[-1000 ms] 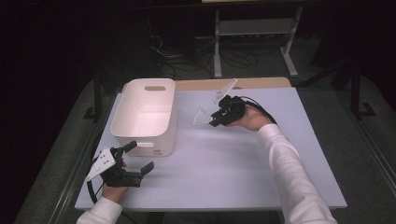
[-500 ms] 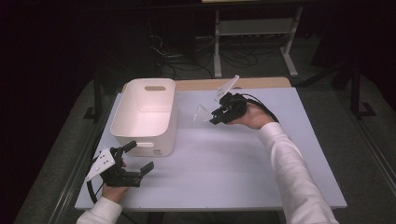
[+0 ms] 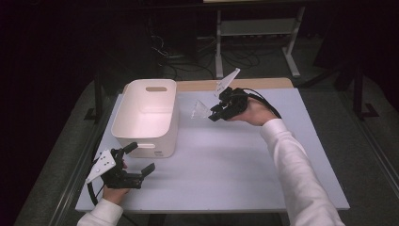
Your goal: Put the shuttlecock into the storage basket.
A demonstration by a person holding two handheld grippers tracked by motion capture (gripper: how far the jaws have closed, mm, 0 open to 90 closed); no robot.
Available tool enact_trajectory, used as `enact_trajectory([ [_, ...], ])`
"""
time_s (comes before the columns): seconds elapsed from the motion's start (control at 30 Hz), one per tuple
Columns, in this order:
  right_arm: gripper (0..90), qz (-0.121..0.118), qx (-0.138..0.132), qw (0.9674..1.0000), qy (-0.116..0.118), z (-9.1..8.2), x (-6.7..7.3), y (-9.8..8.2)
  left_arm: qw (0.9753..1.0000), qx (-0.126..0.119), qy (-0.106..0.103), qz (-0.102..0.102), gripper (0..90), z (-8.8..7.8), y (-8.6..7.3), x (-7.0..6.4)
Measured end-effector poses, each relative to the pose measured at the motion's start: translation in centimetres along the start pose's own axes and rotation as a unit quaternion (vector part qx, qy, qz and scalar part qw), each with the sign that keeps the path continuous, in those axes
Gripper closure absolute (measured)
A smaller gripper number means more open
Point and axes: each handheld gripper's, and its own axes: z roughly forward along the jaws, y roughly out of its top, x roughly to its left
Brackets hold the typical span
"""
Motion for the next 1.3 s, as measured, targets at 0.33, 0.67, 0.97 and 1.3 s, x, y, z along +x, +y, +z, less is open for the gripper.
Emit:
enact_trajectory([
  [0.33,64.1,0.002,-0.007,0.9999,0.014,-0.5,0.7,1.5,1.0000,0.000,0.000,-0.001,0.0,0.0,0.0,0.0],
  [0.67,64.0,-0.007,-0.011,0.9998,0.017,-1.4,1.6,2.6,1.0000,0.001,0.001,0.000,0.0,0.1,0.0,0.0],
  [0.97,64.0,-0.017,-0.013,0.9996,0.017,-2.3,2.0,3.9,1.0000,0.001,0.001,0.000,0.0,0.1,0.0,0.0],
  [1.3,64.1,-0.019,-0.006,0.9996,0.022,-2.1,2.5,5.2,1.0000,0.001,0.000,0.000,0.0,0.0,0.0,0.0],
])
